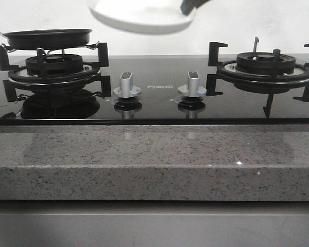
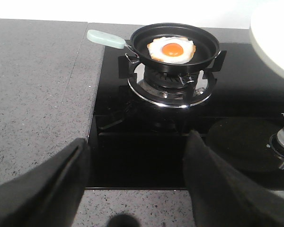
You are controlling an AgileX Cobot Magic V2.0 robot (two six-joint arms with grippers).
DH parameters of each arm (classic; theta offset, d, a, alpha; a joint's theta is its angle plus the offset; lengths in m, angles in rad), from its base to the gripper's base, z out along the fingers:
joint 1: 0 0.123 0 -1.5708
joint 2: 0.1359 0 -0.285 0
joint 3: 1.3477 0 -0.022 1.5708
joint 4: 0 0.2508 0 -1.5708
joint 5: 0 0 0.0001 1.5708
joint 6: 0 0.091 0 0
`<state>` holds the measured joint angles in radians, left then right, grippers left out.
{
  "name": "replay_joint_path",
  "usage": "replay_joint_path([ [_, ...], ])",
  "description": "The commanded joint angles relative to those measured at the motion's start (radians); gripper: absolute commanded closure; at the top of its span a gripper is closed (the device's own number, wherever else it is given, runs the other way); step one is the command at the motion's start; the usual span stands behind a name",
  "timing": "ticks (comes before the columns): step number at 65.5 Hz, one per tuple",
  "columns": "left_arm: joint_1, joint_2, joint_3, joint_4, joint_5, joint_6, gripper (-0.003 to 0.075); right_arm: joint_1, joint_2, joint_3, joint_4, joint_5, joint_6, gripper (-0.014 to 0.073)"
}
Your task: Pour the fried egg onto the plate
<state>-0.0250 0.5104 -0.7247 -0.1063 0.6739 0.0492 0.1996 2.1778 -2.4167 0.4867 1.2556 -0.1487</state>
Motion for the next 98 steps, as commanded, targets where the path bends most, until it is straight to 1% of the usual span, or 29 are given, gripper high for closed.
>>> replay_joint_path([
  [1,0.002,0.012,-0.025,-0.004,-0.083,-0.001,0.0280,0.012,-0.131,-0.030,0.044,0.086,0.008,0.0690],
  [7,0.002,0.012,-0.025,-0.004,-0.083,-0.001,0.0280,0.027,-0.189,-0.009,0.006,0.086,0.008,0.0690],
  [16,0.002,0.012,-0.025,-0.004,-0.084,-0.001,0.0280,0.047,-0.296,0.108,-0.021,0.082,0.008,0.0690],
  [29,0.002,0.012,-0.025,-0.004,-0.084,-0.001,0.0280,0.069,-0.471,0.372,-0.021,-0.022,-0.001,0.0690],
  [42,0.002,0.012,-0.025,-0.004,-0.084,-0.001,0.0280,0.099,-0.628,0.661,-0.021,-0.174,-0.046,0.0690],
  [51,0.002,0.012,-0.025,-0.004,-0.084,-0.001,0.0280,0.110,-0.674,0.812,-0.021,-0.265,-0.047,0.0690],
  [64,0.002,0.012,-0.008,-0.013,-0.084,-0.001,0.0280,0.119,-0.661,0.970,-0.021,-0.367,-0.047,0.0690],
  [72,0.002,0.012,0.008,-0.013,-0.084,-0.001,0.0280,0.119,-0.637,1.022,-0.038,-0.429,-0.047,0.0690],
  [81,0.002,0.012,0.010,-0.013,-0.084,-0.001,0.0280,0.119,-0.604,1.026,-0.080,-0.438,-0.047,0.0690],
  [98,0.002,0.012,0.010,-0.013,-0.084,-0.001,0.0280,0.119,-0.582,1.025,-0.084,-0.449,-0.047,0.0690],
])
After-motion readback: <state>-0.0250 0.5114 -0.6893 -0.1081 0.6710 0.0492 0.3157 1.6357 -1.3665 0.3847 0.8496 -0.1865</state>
